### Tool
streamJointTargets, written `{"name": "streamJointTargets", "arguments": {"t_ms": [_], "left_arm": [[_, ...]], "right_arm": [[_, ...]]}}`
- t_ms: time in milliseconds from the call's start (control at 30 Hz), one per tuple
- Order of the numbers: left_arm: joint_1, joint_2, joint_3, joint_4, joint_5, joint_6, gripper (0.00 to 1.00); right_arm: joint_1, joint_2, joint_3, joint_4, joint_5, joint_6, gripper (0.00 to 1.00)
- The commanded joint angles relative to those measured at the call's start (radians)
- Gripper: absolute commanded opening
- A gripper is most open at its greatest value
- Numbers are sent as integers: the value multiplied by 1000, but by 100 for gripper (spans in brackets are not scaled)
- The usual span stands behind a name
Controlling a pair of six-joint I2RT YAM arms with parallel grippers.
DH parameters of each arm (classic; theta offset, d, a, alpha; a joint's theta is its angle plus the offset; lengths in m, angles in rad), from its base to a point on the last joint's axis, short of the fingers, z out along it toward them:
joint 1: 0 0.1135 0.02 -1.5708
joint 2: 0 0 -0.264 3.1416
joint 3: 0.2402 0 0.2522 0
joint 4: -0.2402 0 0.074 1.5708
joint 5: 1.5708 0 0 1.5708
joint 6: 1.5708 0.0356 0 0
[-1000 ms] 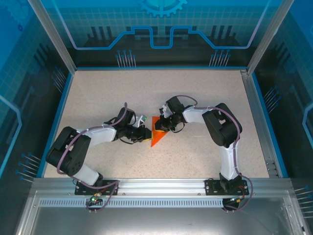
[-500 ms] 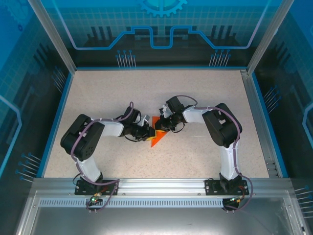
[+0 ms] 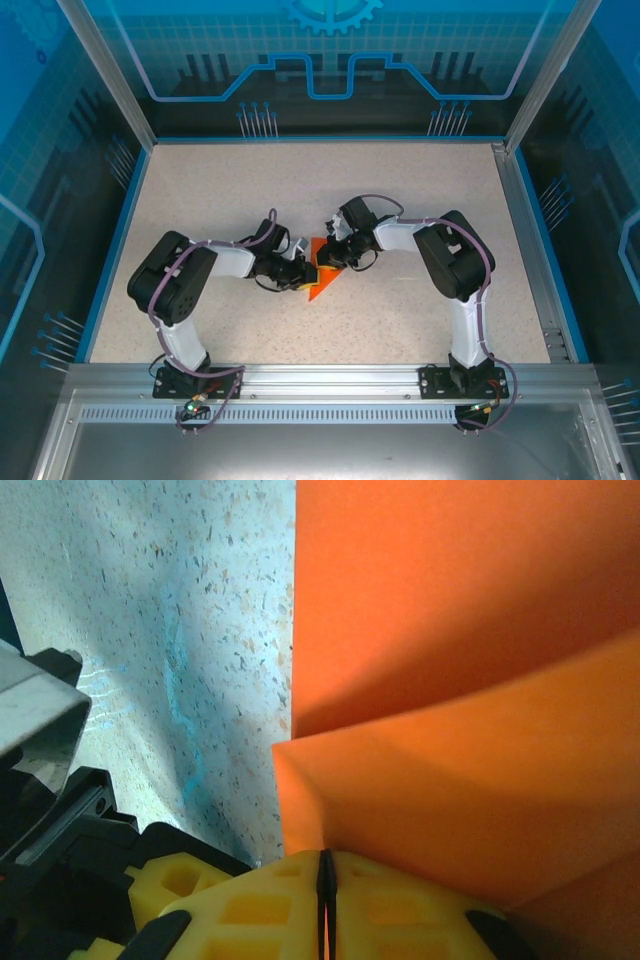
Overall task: Fold a paper plane with a square sheet of paper (pick it up from the middle)
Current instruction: Fourth fold the wing at the center of the table.
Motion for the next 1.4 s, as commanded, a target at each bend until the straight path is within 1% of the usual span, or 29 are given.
{"name": "streamJointTargets", "arguments": {"t_ms": [0,333,567,833,1033,1100,1200,1300,1367], "left_arm": [[-37,-9,-22,-236,26,73,17],[-67,-32,-3,-358,-40,128,16],[-92,-27,16,-432,-100,143,13],[-116,-71,18,-486,-166,142,13],[-119,-86,-3,-472,-155,131,13],[-118,-94,-10,-454,-134,122,12],[-118,-146,-15,-416,-108,104,13],[-115,-242,-18,-372,-133,69,13],[-108,-299,-15,-347,-187,40,13]], "right_arm": [[-6,79,-46,-78,95,-6,11],[-6,82,-48,-78,98,-6,11],[-6,82,-46,-81,99,-8,11],[-6,79,-49,-80,100,-6,11],[-6,81,-49,-80,99,-8,11],[-6,82,-48,-81,97,-8,11],[-6,81,-49,-80,95,-8,11],[-7,75,-51,-79,97,-8,11],[-6,73,-52,-78,98,-8,10]]}}
